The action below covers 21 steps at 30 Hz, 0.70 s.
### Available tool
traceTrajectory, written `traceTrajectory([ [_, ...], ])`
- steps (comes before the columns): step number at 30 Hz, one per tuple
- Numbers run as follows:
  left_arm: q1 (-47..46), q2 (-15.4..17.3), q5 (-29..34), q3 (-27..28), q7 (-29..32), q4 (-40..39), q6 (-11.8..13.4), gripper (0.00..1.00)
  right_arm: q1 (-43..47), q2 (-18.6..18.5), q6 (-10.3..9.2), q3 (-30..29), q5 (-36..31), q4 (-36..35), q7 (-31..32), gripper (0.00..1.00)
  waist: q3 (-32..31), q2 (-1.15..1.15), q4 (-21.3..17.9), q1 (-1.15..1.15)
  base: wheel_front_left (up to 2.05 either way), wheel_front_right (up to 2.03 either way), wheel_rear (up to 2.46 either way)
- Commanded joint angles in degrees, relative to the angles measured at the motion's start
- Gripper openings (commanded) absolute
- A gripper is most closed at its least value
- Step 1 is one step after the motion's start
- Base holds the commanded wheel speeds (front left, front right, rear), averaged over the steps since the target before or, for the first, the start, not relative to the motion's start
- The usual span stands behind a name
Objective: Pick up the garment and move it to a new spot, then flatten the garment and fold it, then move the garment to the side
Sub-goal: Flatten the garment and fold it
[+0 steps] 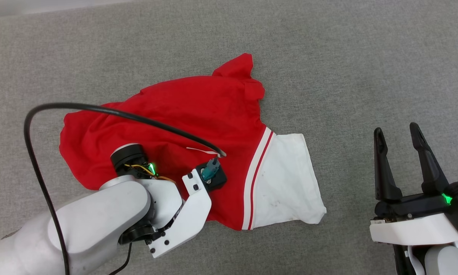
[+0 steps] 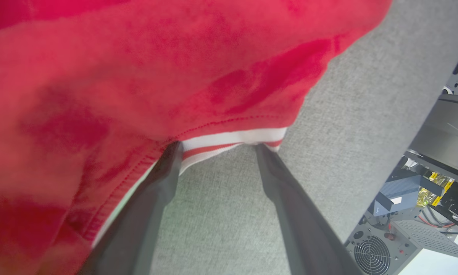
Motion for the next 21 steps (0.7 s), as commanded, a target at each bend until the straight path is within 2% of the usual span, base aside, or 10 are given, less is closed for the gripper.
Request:
traceTrajectory([
  [1,2.93,-0.6,0.96,-1.42,0.08,2.31,0.3,0.7,-0.48,0.16,-0.04,0.04,0.16,0.06,-0.13,1.0,0.05,0.0,-0.01,0.0,0.0,0.0,0.0],
  [2,3.09,-0.67,0.92,-1.44,0.05,2.3,0.3,0.15,-0.44,0.16,-0.04,0.0,0.17,0.1,-0.13,1.0,0.01,0.0,0.04,0.0,0.0,0.0,0.0],
  [3,3.26,-0.91,0.41,-1.47,-0.3,2.16,0.3,0.0,-0.36,0.16,-0.04,-0.08,0.19,0.18,-0.13,1.0,-0.12,0.0,0.16,0.0,0.0,0.0,0.0],
  [5,2.7,-1.25,-0.8,-1.57,-1.63,2.19,0.25,0.0,-0.14,0.16,-0.04,-0.13,0.25,0.42,-0.13,1.0,-0.61,0.0,0.47,0.0,0.0,0.0,0.0],
  [11,-4.01,-1.66,-6.7,-0.73,-12.02,1.62,0.19,0.0,0.69,0.16,-0.04,-0.69,0.48,0.96,-0.13,1.0,-3.18,0.0,1.57,0.0,0.0,0.0,0.0],
  [14,-7.13,-0.66,-7.18,-0.75,-14.55,0.05,0.19,0.0,1.04,0.16,-0.04,-1.03,0.66,0.96,-0.13,1.0,-4.36,0.0,1.83,0.0,0.0,0.0,0.0],
  [21,-13.97,-2.46,-8.8,-0.77,-18.83,-3.08,0.18,0.0,0.65,0.16,-0.04,-0.86,1.44,0.7,-0.13,1.0,-4.57,0.0,0.99,0.0,0.0,0.0,0.0],
])
